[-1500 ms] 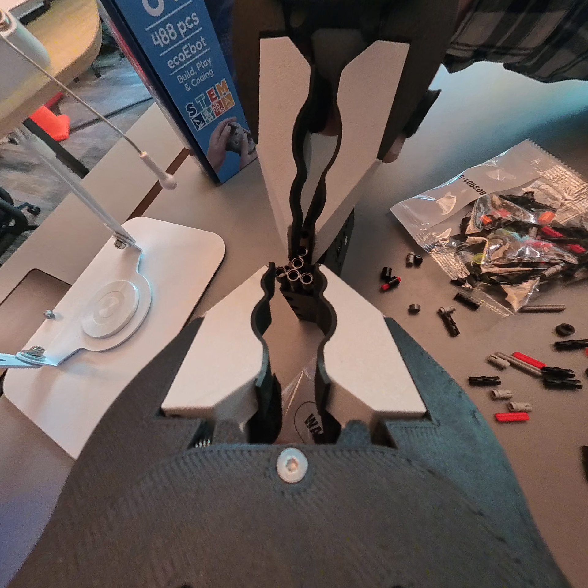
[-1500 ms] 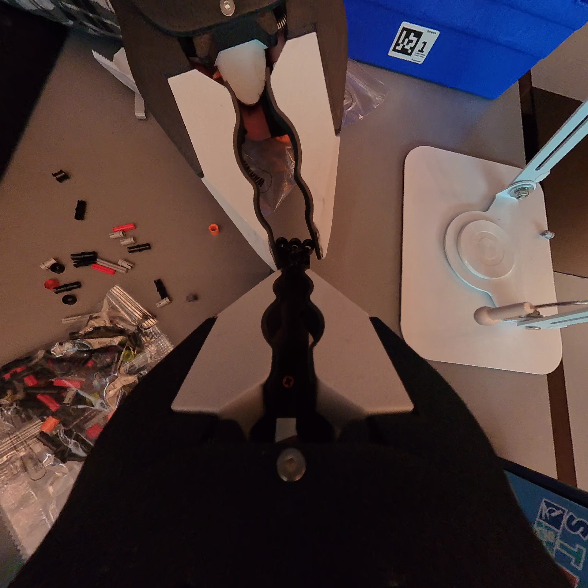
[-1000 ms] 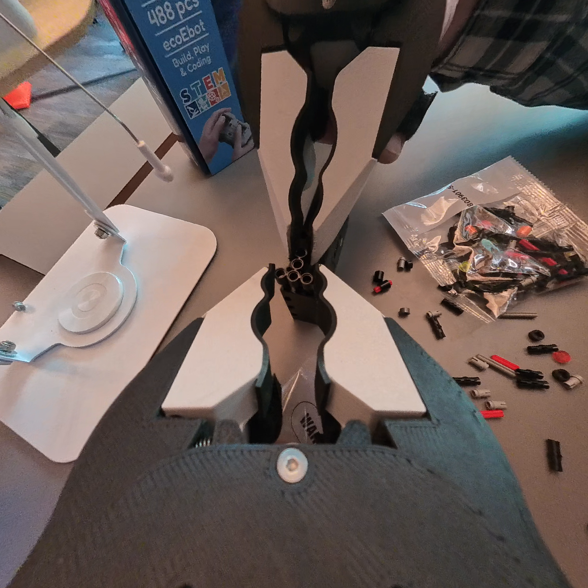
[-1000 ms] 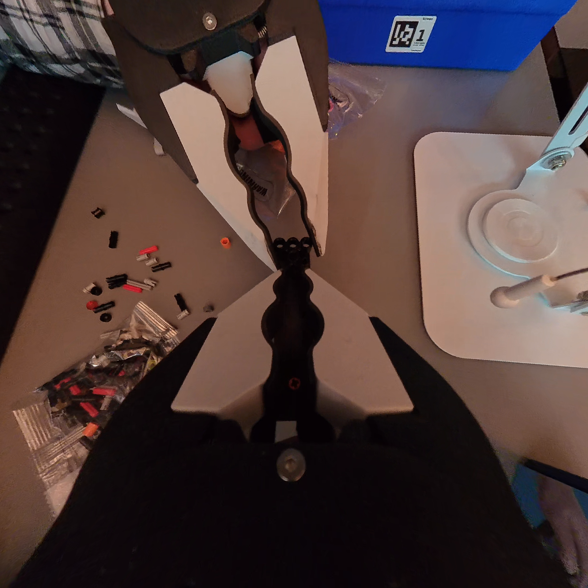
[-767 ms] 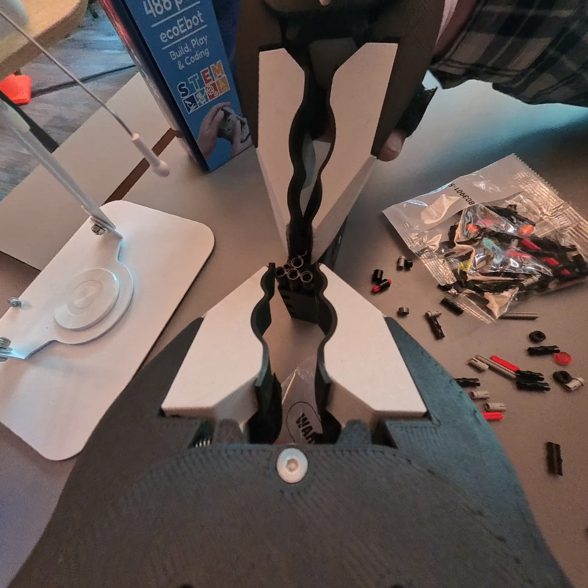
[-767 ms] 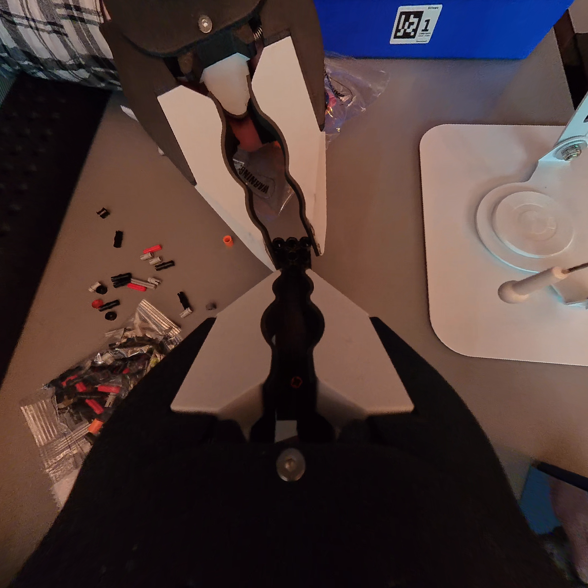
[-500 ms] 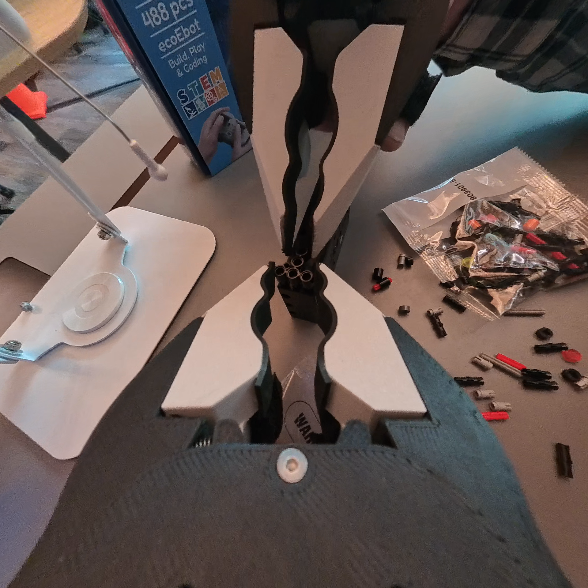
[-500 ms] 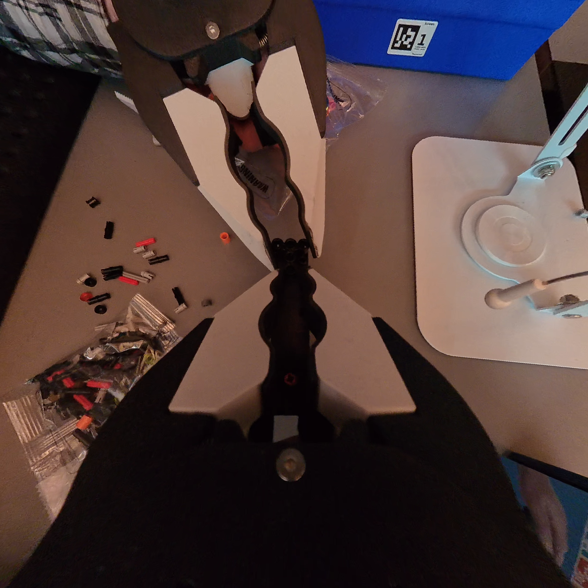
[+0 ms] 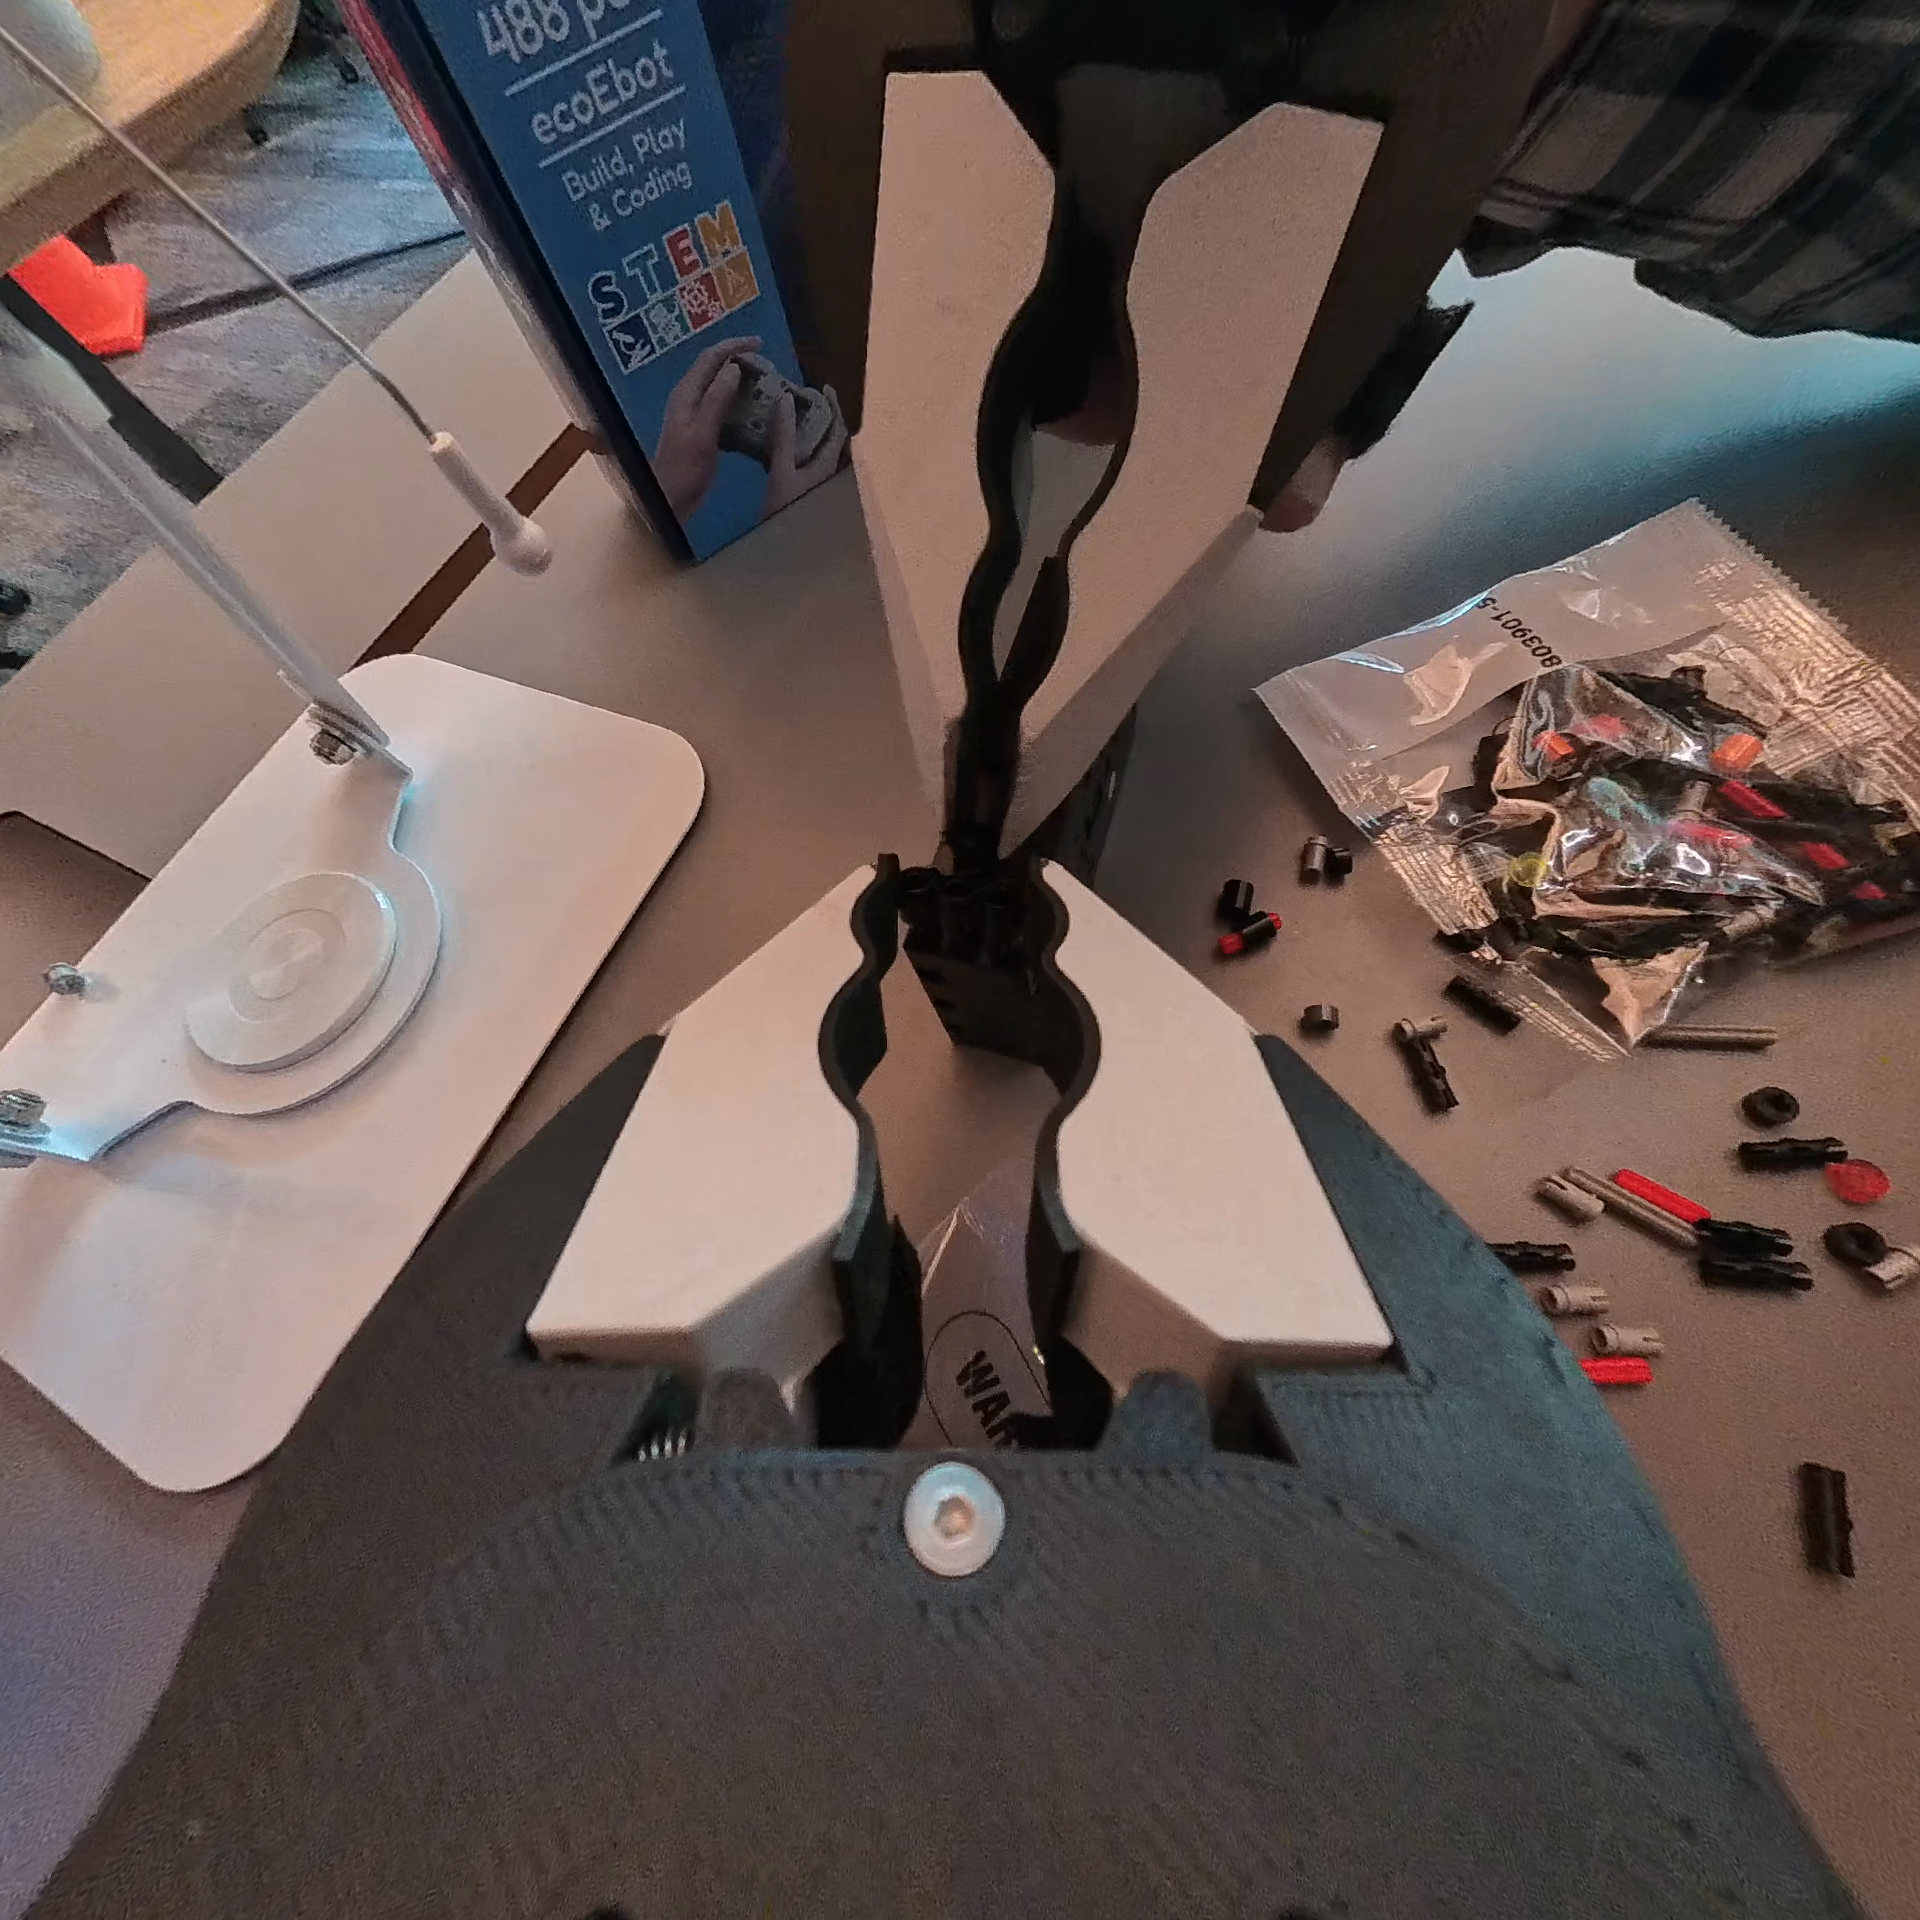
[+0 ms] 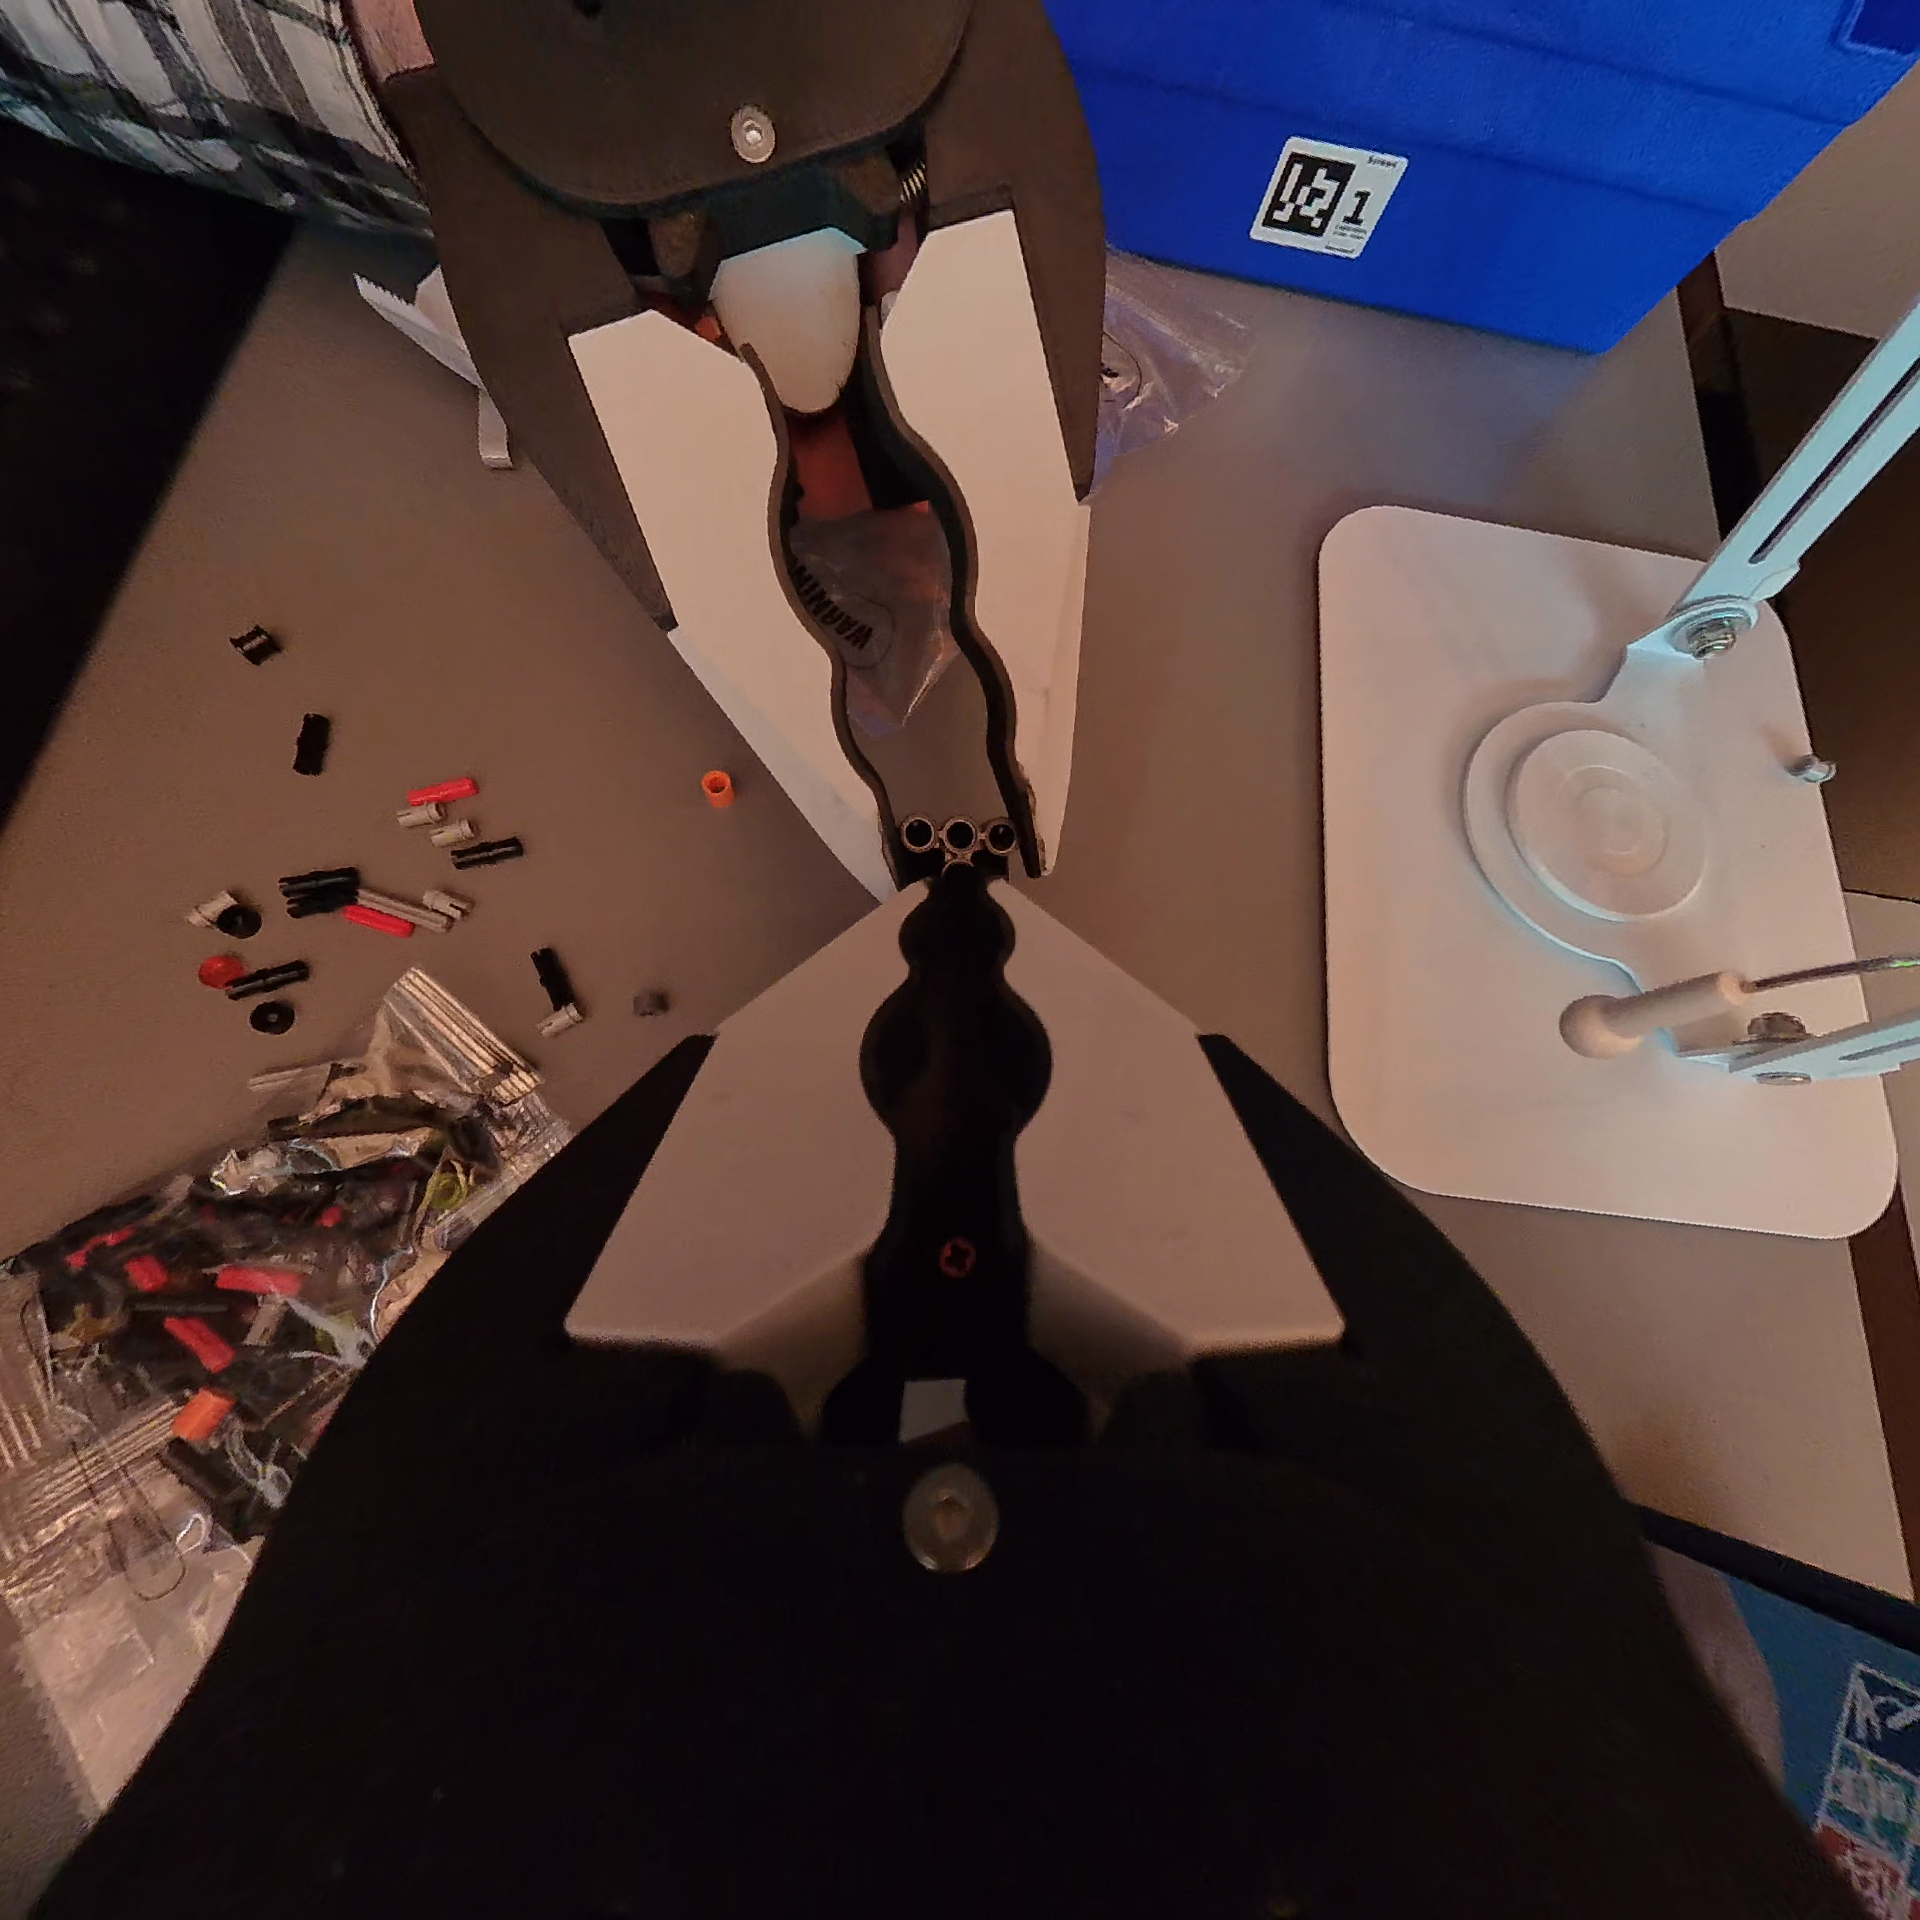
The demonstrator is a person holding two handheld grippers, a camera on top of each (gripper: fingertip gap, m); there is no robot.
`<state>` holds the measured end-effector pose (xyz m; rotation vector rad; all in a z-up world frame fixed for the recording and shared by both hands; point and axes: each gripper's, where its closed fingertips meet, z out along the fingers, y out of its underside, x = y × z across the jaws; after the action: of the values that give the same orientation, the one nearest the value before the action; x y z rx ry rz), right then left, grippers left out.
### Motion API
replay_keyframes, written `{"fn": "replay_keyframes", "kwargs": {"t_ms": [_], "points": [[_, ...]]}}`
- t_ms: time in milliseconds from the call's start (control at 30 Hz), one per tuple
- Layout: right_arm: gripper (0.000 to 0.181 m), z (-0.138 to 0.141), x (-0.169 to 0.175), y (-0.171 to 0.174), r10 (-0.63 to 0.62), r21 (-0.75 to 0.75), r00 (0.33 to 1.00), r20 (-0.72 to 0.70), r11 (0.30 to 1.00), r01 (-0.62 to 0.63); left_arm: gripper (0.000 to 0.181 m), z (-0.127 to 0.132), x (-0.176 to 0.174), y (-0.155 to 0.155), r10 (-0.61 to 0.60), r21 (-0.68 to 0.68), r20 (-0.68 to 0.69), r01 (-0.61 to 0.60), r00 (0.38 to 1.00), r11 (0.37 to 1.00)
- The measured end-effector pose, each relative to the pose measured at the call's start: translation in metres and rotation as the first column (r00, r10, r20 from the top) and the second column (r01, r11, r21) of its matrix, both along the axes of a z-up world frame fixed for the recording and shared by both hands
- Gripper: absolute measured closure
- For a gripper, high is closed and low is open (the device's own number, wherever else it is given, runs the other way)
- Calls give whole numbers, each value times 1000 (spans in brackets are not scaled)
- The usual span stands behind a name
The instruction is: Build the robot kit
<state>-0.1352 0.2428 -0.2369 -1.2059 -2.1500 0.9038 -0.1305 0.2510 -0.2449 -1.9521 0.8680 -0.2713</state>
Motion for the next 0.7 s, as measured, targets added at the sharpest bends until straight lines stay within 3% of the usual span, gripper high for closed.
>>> {"fn": "replay_keyframes", "kwargs": {"t_ms": [267, 500, 700], "points": [[181, -2, 0, 2, -20, 3, 1000, 4, 1000, 20, 159, 0, -1, -3, -13, -4, 0, 13, 1000, 1000], [167, -3, 3, -4, 6, -28, 1000, 16, 1000, -5, 159, 0, -2, -4, -20, -9, 13, 20, 1000, 1000], [176, -4, -2, -4, -14, -29, 1000, 9, 999, 14, 159, 0, -4, -4, -17, -16, 18, 17, 1000, 1000]]}}
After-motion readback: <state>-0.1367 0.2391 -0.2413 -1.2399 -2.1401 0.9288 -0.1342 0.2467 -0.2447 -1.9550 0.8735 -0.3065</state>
